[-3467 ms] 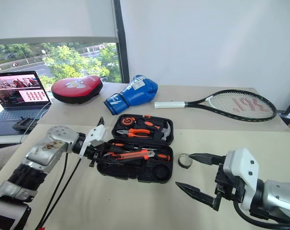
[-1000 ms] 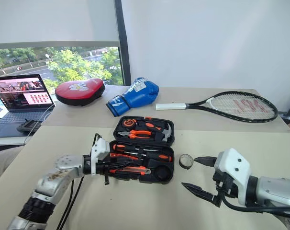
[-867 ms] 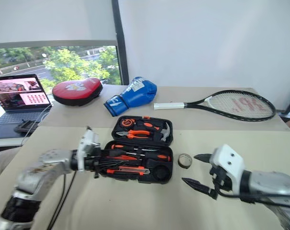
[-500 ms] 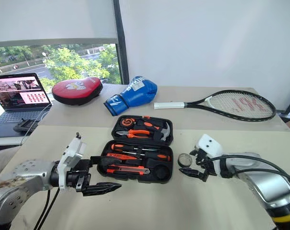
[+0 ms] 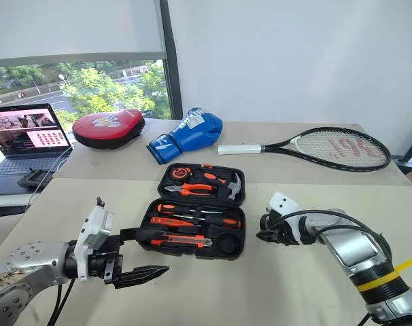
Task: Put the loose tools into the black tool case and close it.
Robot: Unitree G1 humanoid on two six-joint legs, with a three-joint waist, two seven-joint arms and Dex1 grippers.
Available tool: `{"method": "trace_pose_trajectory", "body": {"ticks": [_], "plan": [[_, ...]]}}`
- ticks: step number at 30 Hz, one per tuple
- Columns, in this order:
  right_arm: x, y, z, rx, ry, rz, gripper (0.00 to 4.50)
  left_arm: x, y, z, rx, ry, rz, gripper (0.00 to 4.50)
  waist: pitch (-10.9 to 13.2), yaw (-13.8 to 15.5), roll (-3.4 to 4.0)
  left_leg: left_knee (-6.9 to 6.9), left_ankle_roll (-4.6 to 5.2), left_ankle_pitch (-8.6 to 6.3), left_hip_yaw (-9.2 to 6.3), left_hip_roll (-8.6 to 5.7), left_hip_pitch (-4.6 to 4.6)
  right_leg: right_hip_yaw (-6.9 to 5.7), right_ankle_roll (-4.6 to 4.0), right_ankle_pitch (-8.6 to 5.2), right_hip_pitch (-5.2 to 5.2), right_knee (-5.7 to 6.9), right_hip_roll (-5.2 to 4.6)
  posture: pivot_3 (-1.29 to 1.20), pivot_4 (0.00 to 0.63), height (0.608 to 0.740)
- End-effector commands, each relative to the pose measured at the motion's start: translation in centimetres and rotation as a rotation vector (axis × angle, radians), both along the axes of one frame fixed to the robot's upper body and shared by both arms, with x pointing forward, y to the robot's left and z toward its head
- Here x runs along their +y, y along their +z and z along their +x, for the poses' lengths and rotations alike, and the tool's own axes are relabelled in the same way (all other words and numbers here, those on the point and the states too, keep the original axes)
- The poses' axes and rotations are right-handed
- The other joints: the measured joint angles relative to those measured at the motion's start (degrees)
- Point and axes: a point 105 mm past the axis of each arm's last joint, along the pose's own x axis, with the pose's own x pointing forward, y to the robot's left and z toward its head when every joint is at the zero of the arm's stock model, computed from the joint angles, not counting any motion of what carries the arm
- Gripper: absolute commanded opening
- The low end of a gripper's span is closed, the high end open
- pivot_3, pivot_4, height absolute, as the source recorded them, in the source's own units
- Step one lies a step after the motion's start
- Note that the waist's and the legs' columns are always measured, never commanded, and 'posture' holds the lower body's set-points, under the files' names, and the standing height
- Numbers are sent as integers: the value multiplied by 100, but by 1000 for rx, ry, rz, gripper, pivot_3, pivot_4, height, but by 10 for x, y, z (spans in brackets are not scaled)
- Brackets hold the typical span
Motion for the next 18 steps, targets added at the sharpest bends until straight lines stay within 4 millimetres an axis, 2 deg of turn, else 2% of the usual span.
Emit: {"method": "trace_pose_trajectory", "body": {"ticks": [1, 2, 3, 6, 10, 12, 14, 18], "plan": [[4, 23, 1, -75, 52, 17, 510, 8, 0, 2, -33, 26, 14, 4500, 0, -5, 0, -1, 0, 0, 0, 0, 0, 0, 0, 0, 0, -1, 0, 0, 150, 740], [4, 27, 1, -84, 54, 26, 137, 9, -1, 3, -33, 31, 14, 4500, 0, -5, 0, -2, 0, 0, 0, 0, 0, 0, 0, 0, 0, -1, 0, 0, 150, 740], [5, 31, 0, -91, 63, 31, 46, 9, -1, 3, -35, 35, 13, 4500, 0, -5, 0, -3, 0, 0, 0, 0, 0, 0, 0, 0, -1, -1, 0, 0, 150, 740], [15, 45, -12, -94, 133, 50, 46, 11, -4, 4, -34, 52, 21, 4500, 2, -5, 3, -2, 0, 0, 0, 1, 0, 0, 0, 0, -3, -1, 0, 0, 150, 740], [41, 64, -35, -43, 269, 103, 46, 12, -7, 4, -31, 68, 34, 4500, 2, -6, 3, -6, -1, -1, -1, 6, -2, 1, 0, 0, -9, 0, -4, 0, 150, 740], [59, 61, -46, 6, 339, 79, 46, 10, -8, 3, -30, 67, 41, 4500, 2, -15, 3, -7, 0, -2, -1, 7, -2, 1, -3, 2, -13, 1, -9, 0, 150, 740], [72, 56, -48, 23, 366, 57, 46, 8, -8, 3, -30, 67, 44, 4500, 2, -16, 3, -8, 4, -4, -1, 7, -2, 2, -6, 3, -16, 2, -17, 0, 150, 740], [85, 38, -50, 65, 382, 6, 46, 6, -6, 3, -32, 68, 49, 4500, 4, 2, 0, -8, 1, -3, -3, 8, -3, 1, -11, 6, -20, 5, -22, 0, 150, 740]]}}
